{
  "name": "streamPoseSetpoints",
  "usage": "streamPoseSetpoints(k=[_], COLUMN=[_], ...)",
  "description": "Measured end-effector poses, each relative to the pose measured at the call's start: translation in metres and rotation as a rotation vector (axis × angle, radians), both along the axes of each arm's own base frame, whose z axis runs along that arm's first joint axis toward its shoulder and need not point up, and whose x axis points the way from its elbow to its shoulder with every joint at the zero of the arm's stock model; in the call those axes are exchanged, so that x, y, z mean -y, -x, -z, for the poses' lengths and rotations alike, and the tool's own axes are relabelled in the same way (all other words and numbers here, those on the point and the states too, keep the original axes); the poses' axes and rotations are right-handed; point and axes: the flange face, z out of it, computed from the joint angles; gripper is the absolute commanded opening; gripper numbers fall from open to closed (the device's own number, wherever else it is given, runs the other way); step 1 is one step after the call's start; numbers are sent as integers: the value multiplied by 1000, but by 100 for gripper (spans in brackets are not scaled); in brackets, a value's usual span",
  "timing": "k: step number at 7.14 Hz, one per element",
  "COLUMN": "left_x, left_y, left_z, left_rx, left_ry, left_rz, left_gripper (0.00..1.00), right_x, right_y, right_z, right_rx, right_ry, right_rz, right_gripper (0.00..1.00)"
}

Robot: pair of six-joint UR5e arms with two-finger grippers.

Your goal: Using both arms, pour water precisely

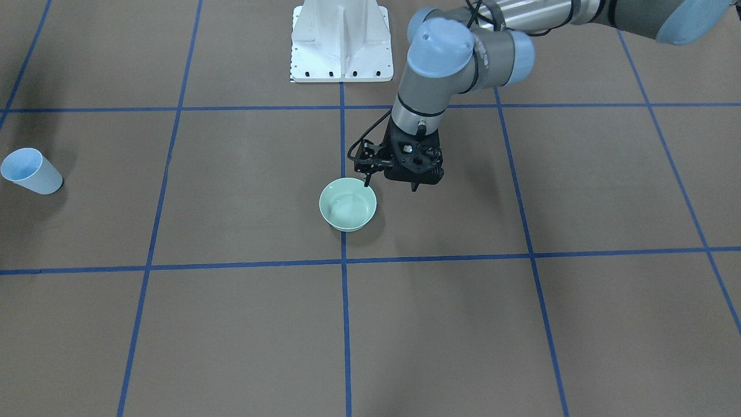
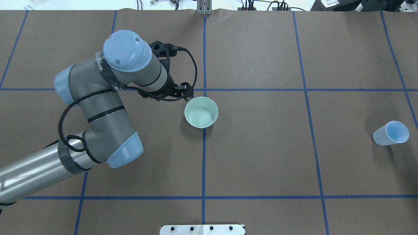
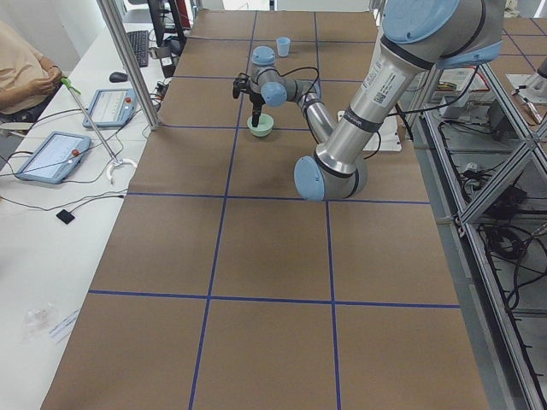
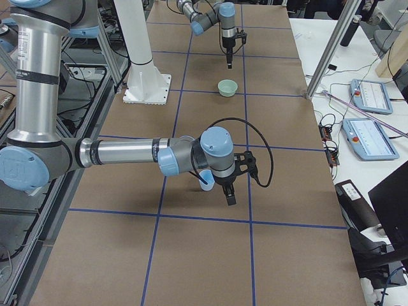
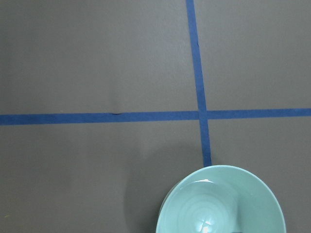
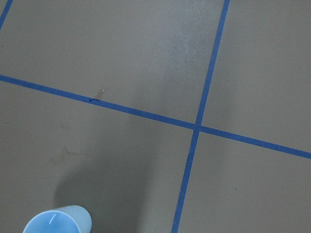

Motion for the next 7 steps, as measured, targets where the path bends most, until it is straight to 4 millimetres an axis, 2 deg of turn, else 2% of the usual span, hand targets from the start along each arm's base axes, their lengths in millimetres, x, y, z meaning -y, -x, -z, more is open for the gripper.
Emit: streamPoseSetpoints(k=[1,2,5,7], left_x=[-9,-7,35,58], left_y=[52,104,273,380], left_z=[-12,-41,-153,-228], left_rx=[44,88,192,236], left_ry=[-37,-83,-215,-254], left_rz=[-27,-62,-213,-256], left_gripper=[100,100,100,100], right_x=[-1,-2,-17,-34], right_y=[5,18,91,133], right_z=[16,37,112,148], right_rx=[19,42,72,63], right_ry=[18,49,152,205], right_rz=[-33,-68,-167,-260], right_gripper=[100,100,100,100])
